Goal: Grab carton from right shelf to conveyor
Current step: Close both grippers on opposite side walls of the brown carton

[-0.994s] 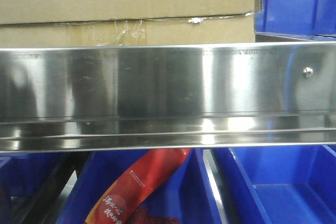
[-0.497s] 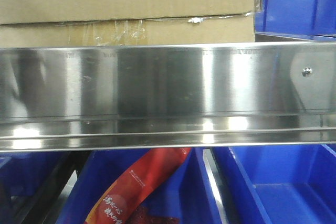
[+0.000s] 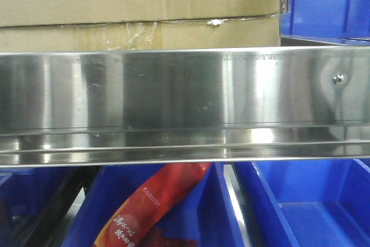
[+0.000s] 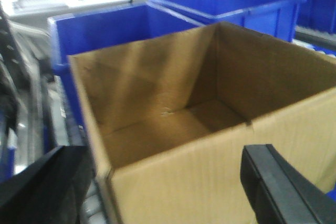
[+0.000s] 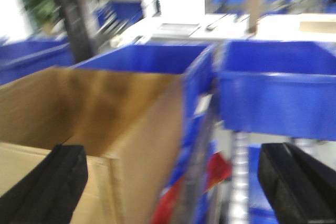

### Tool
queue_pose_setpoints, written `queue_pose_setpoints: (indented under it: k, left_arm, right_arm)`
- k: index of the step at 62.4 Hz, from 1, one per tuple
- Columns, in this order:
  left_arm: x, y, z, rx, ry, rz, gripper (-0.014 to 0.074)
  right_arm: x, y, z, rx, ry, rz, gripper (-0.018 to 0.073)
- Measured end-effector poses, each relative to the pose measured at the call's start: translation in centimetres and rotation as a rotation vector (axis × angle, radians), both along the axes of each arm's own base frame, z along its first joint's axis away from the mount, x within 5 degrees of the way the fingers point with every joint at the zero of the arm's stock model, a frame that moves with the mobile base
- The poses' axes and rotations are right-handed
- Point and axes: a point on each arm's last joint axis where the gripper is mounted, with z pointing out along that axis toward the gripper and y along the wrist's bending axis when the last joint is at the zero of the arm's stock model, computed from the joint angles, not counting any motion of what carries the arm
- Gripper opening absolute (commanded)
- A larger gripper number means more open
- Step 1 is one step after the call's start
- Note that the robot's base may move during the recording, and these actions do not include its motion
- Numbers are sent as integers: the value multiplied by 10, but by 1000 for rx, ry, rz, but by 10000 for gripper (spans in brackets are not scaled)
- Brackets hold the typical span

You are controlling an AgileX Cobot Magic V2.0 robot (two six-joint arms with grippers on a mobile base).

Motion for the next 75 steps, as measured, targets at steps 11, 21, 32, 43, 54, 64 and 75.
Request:
queue_pose_setpoints:
  k: [11,21,32,43,54,64,75]
  left_arm:
    - [48,-11,19,-31,123,55,486]
    - [89,-12,22,14,254,192,486]
    - [128,-14,17,44,364,263,486]
    - [164,-5,-1,59,424,320,486]
    - [191,1,-27,86,498,360,486]
    - [206,-2,-45,104,543,360,486]
    - [211,-3,-51,110,560,361,382]
  right_arm:
    - [46,33,31,-72,136,138,558]
    - [92,53,41,-160,280,107,558]
    - [139,75,38,-197,377,17,558]
    - [183,98,14,-212,445,8,558]
    - [221,116,-28,-260,556,-1,558]
    - [240,125,-54,-290,615,-2,558]
    - [247,128,-63,-300,635,-2,370]
